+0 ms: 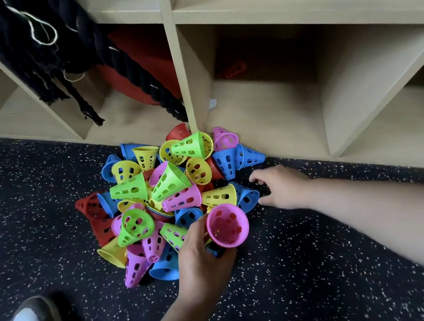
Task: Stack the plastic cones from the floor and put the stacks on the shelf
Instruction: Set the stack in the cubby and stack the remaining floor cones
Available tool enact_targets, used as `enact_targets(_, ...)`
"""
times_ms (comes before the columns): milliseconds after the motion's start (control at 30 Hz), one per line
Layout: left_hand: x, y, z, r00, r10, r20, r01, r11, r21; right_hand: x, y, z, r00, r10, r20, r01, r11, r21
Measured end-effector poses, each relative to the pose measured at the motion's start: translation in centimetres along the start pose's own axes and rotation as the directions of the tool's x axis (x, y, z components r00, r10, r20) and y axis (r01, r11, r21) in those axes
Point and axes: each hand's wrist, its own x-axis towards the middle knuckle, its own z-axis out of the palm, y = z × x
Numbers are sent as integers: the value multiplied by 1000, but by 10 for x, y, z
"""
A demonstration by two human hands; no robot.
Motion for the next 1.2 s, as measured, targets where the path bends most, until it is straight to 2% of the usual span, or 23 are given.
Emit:
enact_targets(100, 2, -6, 0, 1000, -8, 3, 8, 1000, -6, -1, -5, 28, 998, 41, -48, -40, 999, 15)
enact_targets(200, 5, -12, -2, 1000, -14, 2, 14, 1000, -9, -6, -8, 43, 985, 49, -167, -35, 996, 82)
enact_targets(400, 18, -18, -6, 1000, 6, -5, -6, 1000, 22, -30, -10, 20, 955, 48, -291, 42, 954, 297)
enact_targets(500, 23, -20, -8, 1000, 11, -1, -11, 999, 37, -54, -16, -14, 934, 100, -344, 94, 858, 505)
enact_targets(600, 25, -18, -5, 999, 34, 2, -34, 999, 41, -74, -36, -46, 927, 134, -349, 165, 691, 704)
enact_targets(667, 25, -12, -2, 998, 62, 3, -62, 998, 15, -84, -51, -54, 957, 49, -285, 184, 657, 731)
enact_targets(733, 23, -6, 0, 996, 84, 6, -84, 996, -24, -87, -62, -52, 985, -48, -168, 155, 680, 717)
enact_targets(767, 23, -4, 0, 996, 92, 5, -92, 995, -38, -85, -63, -50, 989, -60, -137, 139, 709, 692)
enact_targets(833, 23, -5, -1, 996, 86, -11, -86, 996, -35, -75, -60, -49, 983, 5, -182, 117, 748, 654)
enact_targets(900, 23, -7, -4, 998, 51, -38, -52, 998, -26, -58, -53, -45, 964, 184, -194, 22, 669, 743)
enact_targets(967, 23, -11, -7, 999, 19, -51, -21, 999, -37, -39, -49, -33, 944, 325, -48, -140, 531, 836)
enact_targets(1067, 23, -17, -10, 997, -14, -76, 10, 999, -52, -10, -49, -5, 913, 341, 222, -368, 457, 809)
enact_targets(1200, 26, -23, -15, 995, -44, -89, 39, 998, -50, 14, -59, 20, 871, 320, 372, -473, 347, 810)
